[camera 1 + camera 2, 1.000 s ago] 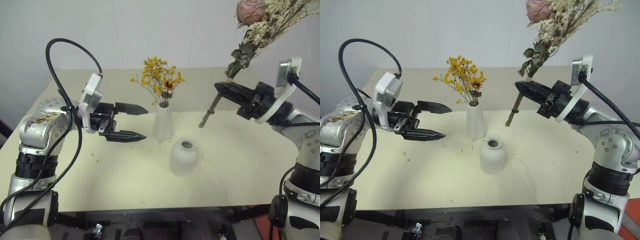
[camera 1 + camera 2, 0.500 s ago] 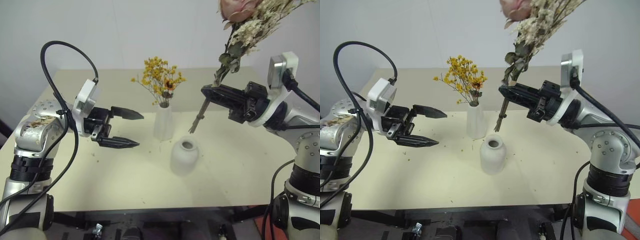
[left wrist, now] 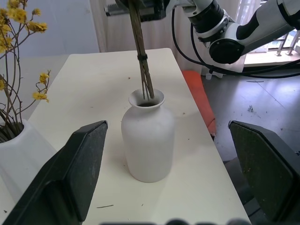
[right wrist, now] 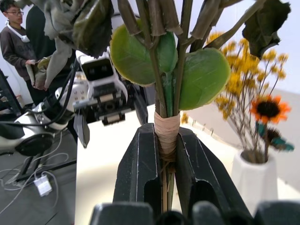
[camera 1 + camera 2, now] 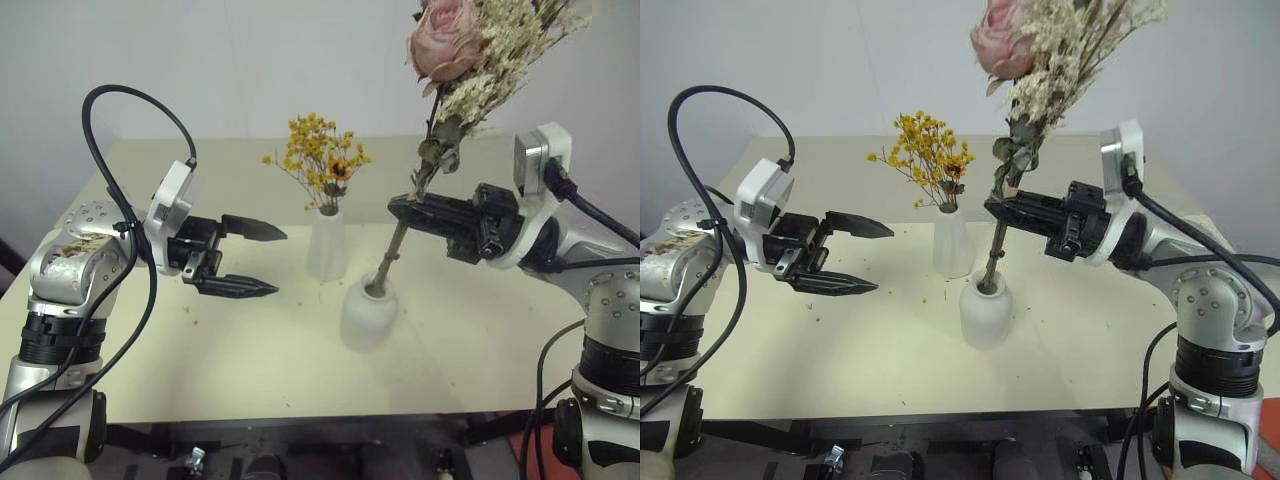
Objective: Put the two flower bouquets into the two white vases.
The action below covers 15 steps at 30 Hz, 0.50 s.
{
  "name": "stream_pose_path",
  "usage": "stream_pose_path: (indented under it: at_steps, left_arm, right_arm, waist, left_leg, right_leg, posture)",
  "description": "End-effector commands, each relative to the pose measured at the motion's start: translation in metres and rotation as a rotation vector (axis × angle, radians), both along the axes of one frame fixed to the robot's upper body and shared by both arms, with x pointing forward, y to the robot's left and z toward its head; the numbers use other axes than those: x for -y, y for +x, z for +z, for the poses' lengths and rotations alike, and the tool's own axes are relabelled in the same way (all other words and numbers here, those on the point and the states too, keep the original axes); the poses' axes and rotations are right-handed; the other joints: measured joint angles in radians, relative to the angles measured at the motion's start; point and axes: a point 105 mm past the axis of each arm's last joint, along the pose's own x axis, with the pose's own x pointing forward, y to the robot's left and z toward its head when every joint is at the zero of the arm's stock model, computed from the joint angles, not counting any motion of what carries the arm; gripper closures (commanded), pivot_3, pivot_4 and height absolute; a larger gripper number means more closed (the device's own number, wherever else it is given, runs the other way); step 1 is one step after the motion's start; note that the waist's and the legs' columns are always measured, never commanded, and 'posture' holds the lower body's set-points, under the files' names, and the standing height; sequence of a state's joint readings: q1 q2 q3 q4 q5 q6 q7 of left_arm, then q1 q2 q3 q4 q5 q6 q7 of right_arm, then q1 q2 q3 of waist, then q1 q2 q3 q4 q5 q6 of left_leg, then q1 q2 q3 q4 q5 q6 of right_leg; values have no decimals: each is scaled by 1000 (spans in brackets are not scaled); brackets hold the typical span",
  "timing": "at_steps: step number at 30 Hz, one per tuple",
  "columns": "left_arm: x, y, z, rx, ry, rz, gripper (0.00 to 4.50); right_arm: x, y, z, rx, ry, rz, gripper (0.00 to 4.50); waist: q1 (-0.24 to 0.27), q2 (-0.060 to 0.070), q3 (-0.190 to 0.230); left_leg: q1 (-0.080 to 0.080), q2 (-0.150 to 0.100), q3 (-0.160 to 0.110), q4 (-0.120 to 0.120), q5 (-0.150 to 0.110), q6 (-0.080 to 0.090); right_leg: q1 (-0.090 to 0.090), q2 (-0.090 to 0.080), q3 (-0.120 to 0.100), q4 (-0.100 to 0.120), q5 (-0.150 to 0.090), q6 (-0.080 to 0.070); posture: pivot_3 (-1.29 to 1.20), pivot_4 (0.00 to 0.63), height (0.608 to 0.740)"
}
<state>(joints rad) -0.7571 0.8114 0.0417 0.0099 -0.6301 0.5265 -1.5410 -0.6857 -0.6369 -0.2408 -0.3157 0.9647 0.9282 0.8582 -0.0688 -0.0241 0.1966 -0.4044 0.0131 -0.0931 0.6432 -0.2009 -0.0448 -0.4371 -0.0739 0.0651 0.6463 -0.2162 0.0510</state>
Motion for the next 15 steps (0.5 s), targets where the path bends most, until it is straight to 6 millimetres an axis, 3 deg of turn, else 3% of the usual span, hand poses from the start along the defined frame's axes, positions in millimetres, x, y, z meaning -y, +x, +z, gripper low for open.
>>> stream_pose_path:
  at_steps: [1, 15]
  left_arm:
    - [-1, -4, 8, 42, 1, -7, 0]
    - [0, -4, 7, 37, 3, -9, 0]
  right_arm:
    - [1, -3, 6, 55, 3, -3, 4274]
    - [-3, 8, -25, 40, -54, -45, 4274]
  waist:
    - [0, 0, 0]
    - [1, 0, 0]
  left_leg:
    - [0, 0, 0, 0, 0, 0]
    - [0, 0, 0, 0, 0, 0]
  right_leg:
    - [0, 0, 0, 0, 0, 0]
    - [0, 0, 0, 0, 0, 1]
  posture:
    - [0, 150, 740]
    - [0, 150, 740]
